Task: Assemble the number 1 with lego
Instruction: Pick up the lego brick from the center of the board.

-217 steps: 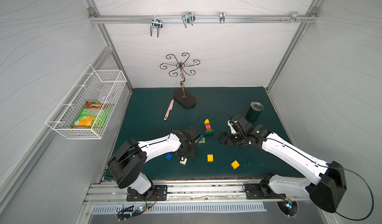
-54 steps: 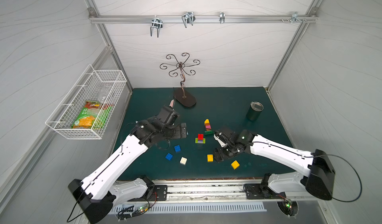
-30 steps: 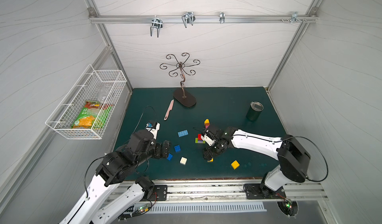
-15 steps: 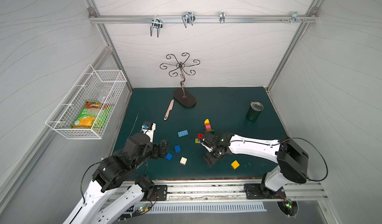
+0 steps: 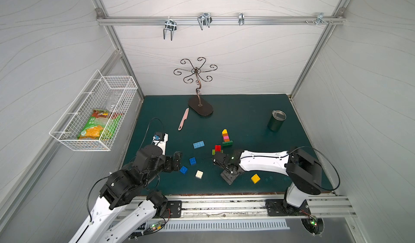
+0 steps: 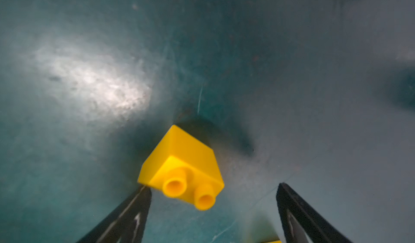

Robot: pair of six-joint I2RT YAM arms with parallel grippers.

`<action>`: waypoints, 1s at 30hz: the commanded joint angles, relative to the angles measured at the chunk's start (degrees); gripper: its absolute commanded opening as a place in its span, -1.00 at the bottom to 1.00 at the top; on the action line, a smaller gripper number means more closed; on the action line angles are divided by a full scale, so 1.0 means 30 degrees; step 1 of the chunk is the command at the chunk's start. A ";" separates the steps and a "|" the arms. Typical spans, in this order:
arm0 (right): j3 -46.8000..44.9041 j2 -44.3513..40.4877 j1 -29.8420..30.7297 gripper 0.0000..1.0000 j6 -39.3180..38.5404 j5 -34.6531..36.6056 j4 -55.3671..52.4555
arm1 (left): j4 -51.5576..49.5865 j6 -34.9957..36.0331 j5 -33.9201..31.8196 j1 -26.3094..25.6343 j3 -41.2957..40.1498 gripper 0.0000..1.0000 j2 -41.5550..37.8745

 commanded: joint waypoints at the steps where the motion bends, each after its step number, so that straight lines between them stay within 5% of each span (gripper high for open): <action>1: 0.0749 0.0710 -0.0015 0.80 0.0419 0.0793 0.0340 | 0.0880 -0.0154 -0.0383 0.0110 0.0044 1.00 -0.0116; 18: 0.0828 0.0035 -0.3297 0.61 0.3465 -0.0248 -0.0564 | 0.0880 -0.0205 -0.0500 0.0110 -0.0021 1.00 -0.0242; 30: 0.1607 -0.1110 -0.4454 0.55 0.7461 -0.4416 -0.2926 | 0.0808 -0.0445 -0.0831 0.0081 -0.0028 1.00 -0.0313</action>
